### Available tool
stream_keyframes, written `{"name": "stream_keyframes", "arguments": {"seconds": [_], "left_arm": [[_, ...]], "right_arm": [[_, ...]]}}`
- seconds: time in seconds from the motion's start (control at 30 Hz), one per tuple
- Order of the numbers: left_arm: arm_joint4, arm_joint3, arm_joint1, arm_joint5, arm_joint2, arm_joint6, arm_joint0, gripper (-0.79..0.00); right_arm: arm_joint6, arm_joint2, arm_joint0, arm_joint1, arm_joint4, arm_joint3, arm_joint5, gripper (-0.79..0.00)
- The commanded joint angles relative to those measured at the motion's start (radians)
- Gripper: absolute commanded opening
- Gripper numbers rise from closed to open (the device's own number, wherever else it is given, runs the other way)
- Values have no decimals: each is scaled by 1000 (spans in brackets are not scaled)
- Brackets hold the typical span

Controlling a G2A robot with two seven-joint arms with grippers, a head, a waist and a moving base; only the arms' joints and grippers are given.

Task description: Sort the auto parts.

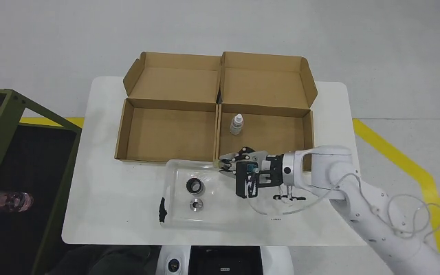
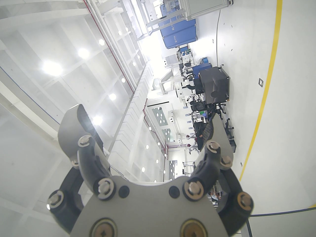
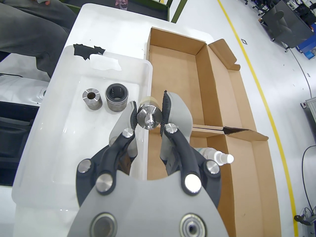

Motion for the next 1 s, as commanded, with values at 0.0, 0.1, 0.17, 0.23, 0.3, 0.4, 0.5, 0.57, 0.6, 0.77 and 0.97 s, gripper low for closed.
{"name": "stream_keyframes", "arguments": {"seconds": [0.0, 0.1, 0.17, 0.23, 0.3, 0.4, 0.5, 0.57, 0.6, 0.77, 0.97], "left_arm": [[0, 0, 0, 0, 0, 0, 0, 0], [0, 0, 0, 0, 0, 0, 0, 0], [0, 0, 0, 0, 0, 0, 0, 0], [0, 0, 0, 0, 0, 0, 0, 0], [0, 0, 0, 0, 0, 0, 0, 0], [0, 0, 0, 0, 0, 0, 0, 0], [0, 0, 0, 0, 0, 0, 0, 0], [0, 0, 0, 0, 0, 0, 0, 0], [0, 0, 0, 0, 0, 0, 0, 0], [0, 0, 0, 0, 0, 0, 0, 0], [0, 0, 0, 0, 0, 0, 0, 0]], "right_arm": [[23, 17, -3, 3, 16, 11, -5, -785], [57, 44, -10, 9, 49, 41, -11, -785], [78, 55, -12, 11, 67, 56, -18, -785], [96, 63, -8, 13, 72, 74, -21, -785], [107, 64, -2, 12, 74, 97, -19, -785], [124, 57, 13, 10, 74, 146, -14, -785], [135, 46, 38, 5, 72, 203, -19, -785], [132, 40, 58, 2, 71, 241, -19, -785], [134, 38, 69, 0, 64, 257, -17, -785], [137, 16, 122, -10, 32, 332, -13, -785], [137, -33, 183, -29, 9, 426, -15, -785]]}}
